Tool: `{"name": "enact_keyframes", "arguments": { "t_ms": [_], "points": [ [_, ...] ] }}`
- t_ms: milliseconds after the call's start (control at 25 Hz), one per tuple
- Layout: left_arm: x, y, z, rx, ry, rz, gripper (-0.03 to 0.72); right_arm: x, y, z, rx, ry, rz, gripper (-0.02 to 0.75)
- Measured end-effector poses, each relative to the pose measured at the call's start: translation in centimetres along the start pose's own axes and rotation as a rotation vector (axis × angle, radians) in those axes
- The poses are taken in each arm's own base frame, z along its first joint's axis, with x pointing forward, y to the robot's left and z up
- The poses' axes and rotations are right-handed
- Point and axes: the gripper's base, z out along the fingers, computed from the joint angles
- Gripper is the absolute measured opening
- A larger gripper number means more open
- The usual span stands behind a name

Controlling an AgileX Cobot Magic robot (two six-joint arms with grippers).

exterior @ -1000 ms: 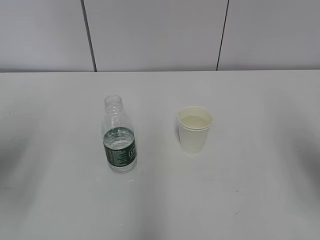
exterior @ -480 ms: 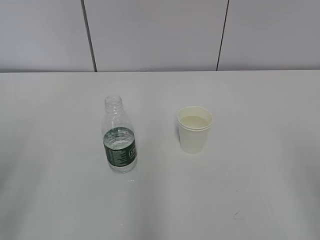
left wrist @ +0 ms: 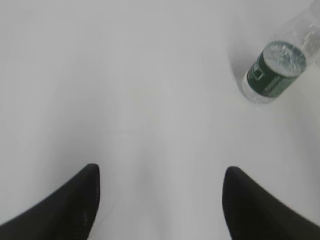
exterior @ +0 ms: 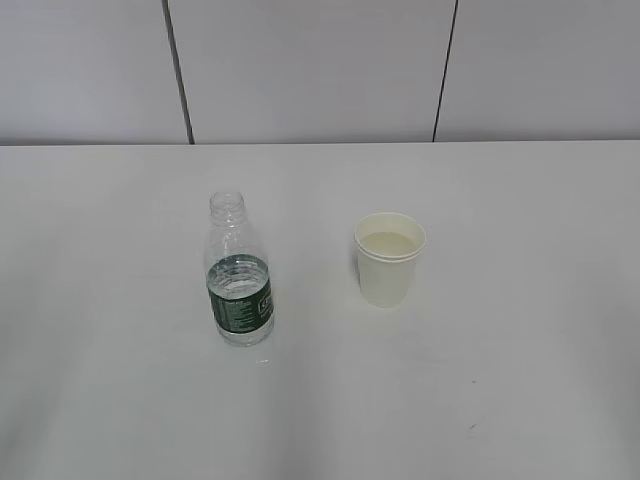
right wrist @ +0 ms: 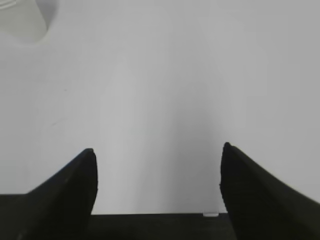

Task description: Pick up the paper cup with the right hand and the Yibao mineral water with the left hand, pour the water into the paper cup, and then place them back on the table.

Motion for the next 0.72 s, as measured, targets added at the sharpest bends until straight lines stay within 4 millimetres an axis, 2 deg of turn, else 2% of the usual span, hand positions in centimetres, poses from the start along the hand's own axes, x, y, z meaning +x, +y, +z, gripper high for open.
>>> {"name": "enact_keyframes", "arguments": {
  "t_ms": [400, 720],
  "points": [
    [1.5, -0.5, -3.8, -0.002, -0.261, 0.024, 0.459, 1.7, 0.1, -2.5, 0.011, -0.195, -0.007, 0.594],
    [3.2, -0.8, -6.3, -0.007, -0.437, 0.046, 0.459, 2.7, 0.2, -3.5, 0.015, -0.286, -0.009, 0.594]
  ]
}}
